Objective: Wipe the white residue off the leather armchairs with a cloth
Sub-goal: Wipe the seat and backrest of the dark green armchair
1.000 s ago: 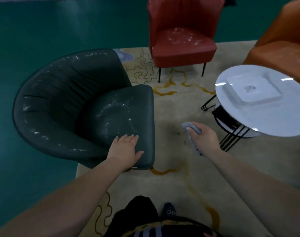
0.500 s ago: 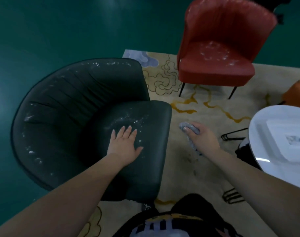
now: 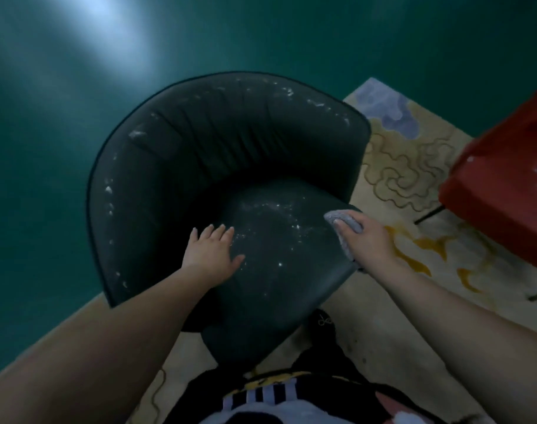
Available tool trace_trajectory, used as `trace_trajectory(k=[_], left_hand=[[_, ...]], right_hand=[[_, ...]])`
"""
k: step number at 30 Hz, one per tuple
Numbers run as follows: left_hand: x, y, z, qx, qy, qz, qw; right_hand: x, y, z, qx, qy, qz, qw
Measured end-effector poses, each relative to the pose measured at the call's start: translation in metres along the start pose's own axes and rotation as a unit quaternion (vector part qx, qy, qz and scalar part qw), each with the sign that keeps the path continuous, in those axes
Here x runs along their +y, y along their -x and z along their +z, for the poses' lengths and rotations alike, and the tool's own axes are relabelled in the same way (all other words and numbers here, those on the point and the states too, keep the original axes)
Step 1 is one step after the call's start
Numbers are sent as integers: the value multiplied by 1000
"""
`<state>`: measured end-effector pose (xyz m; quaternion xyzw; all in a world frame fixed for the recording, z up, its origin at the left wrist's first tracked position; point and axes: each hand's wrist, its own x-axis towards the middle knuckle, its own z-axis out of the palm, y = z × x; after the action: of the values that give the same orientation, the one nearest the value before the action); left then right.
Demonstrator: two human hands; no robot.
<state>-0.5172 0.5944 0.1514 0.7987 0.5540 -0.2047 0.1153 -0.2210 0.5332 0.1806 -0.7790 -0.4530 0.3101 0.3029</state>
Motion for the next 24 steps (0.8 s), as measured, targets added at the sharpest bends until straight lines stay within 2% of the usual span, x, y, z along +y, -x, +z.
trace_trajectory(k=[7, 12, 24], left_hand=[[48, 4, 27, -18, 132, -140, 981], [57, 8, 54, -16, 180, -195, 964], [42, -16, 174, -2, 247, -267, 931]], right_hand=[[7, -71, -12, -130, 48, -97, 986], [29, -92, 31, -225, 90, -131, 961], [96, -101, 167, -257, 59, -113, 958]])
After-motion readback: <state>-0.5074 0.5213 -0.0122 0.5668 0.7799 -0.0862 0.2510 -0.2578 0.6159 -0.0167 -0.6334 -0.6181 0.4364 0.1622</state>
